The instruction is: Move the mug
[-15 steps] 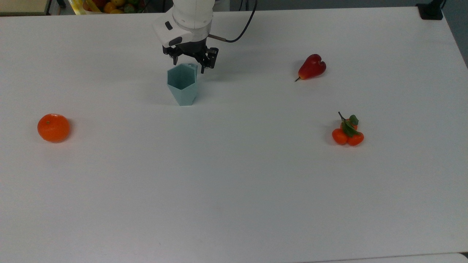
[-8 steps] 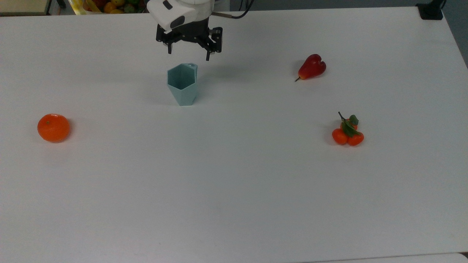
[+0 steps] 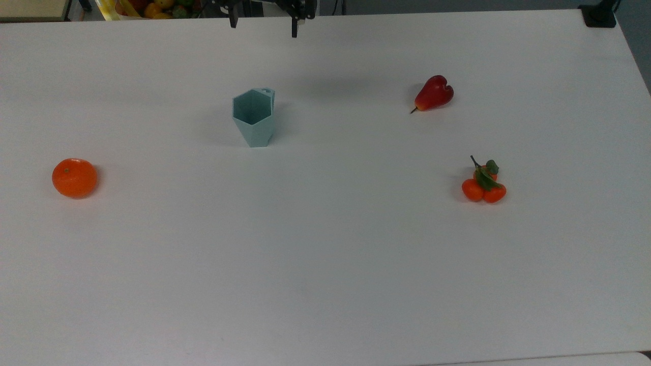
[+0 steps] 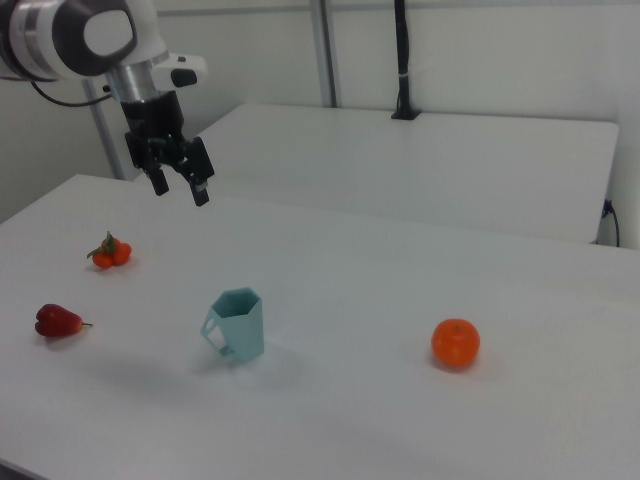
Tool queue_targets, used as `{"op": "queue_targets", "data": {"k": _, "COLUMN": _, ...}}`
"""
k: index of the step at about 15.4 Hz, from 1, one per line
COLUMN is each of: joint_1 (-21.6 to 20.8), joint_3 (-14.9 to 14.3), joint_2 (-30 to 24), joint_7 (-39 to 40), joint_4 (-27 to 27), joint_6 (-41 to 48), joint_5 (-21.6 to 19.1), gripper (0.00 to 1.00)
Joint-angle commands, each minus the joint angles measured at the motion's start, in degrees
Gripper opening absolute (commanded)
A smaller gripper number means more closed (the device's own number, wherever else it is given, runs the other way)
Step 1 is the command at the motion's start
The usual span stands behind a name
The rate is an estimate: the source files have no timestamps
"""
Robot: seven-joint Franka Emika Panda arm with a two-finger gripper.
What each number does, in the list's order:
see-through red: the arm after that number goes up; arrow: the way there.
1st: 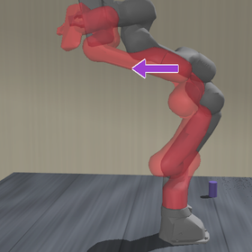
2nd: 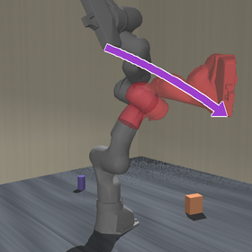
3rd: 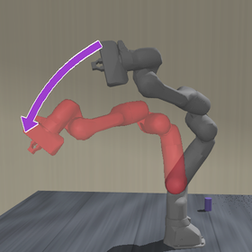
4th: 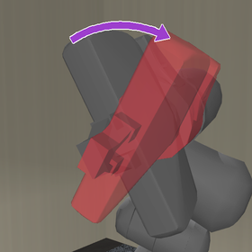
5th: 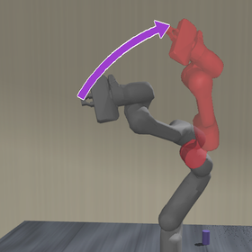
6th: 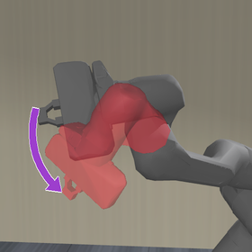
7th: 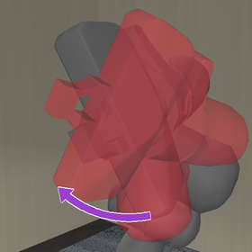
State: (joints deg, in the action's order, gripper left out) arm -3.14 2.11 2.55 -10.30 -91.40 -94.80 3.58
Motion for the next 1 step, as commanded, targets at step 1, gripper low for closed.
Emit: {"op": "queue_targets", "data": {"k": 1, "joint_1": 0.6, "joint_3": -0.9, "joint_2": -0.4, "joint_7": 1.7, "joint_4": 0.3, "joint_6": 1.7, "joint_5": -1.6, "gripper": 1.00}}
